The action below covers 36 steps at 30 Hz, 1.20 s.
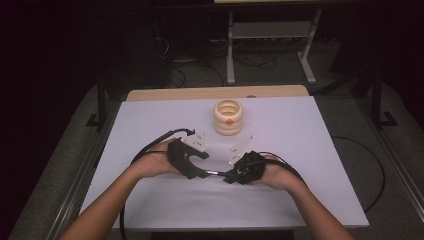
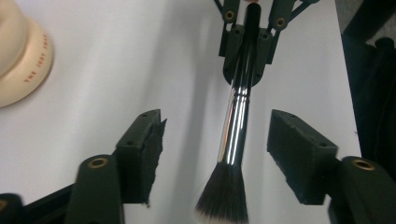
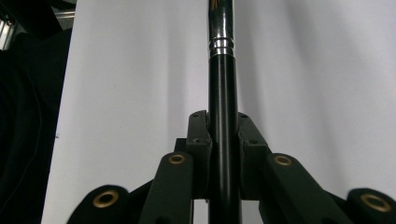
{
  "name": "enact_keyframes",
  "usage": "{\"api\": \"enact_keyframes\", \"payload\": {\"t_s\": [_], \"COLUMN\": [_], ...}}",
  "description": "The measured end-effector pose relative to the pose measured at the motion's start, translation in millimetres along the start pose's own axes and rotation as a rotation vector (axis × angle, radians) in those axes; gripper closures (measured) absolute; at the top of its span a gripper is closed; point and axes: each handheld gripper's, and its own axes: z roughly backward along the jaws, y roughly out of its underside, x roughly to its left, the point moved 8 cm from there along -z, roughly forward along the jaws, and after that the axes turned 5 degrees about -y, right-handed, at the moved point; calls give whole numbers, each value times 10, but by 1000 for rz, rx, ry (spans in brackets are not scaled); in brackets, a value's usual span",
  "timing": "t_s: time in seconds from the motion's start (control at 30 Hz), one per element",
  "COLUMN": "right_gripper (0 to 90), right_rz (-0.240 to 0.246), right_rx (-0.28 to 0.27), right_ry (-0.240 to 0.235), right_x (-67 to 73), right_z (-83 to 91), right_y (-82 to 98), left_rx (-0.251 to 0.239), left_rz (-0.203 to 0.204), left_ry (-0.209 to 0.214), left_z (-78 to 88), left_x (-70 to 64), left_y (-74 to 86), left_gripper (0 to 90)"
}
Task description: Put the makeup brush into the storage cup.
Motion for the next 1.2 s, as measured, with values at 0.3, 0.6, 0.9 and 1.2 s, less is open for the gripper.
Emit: {"api": "enact_keyframes", "payload": {"t_s": [0.3,0.6,0.9,1.2], "right_gripper": [781,781,781,780], "right_rz": [-27,-62,-107,-151], "right_rx": [-26,-48,-85,-131], "right_ry": [21,68,102,131], "right_x": [-24,-25,-17,-50], "right_z": [104,233,352,401], "right_y": [49,103,116,110], "left_rx": [-71,-126,-181,-229], "left_rz": [70,113,165,222], "left_ry": [-6,-38,-72,-105], "left_z": [52,125,168,142], "left_x": [26,90,157,186], "left_y": [16,47,81,152], "left_gripper": [284,255,216,181]}}
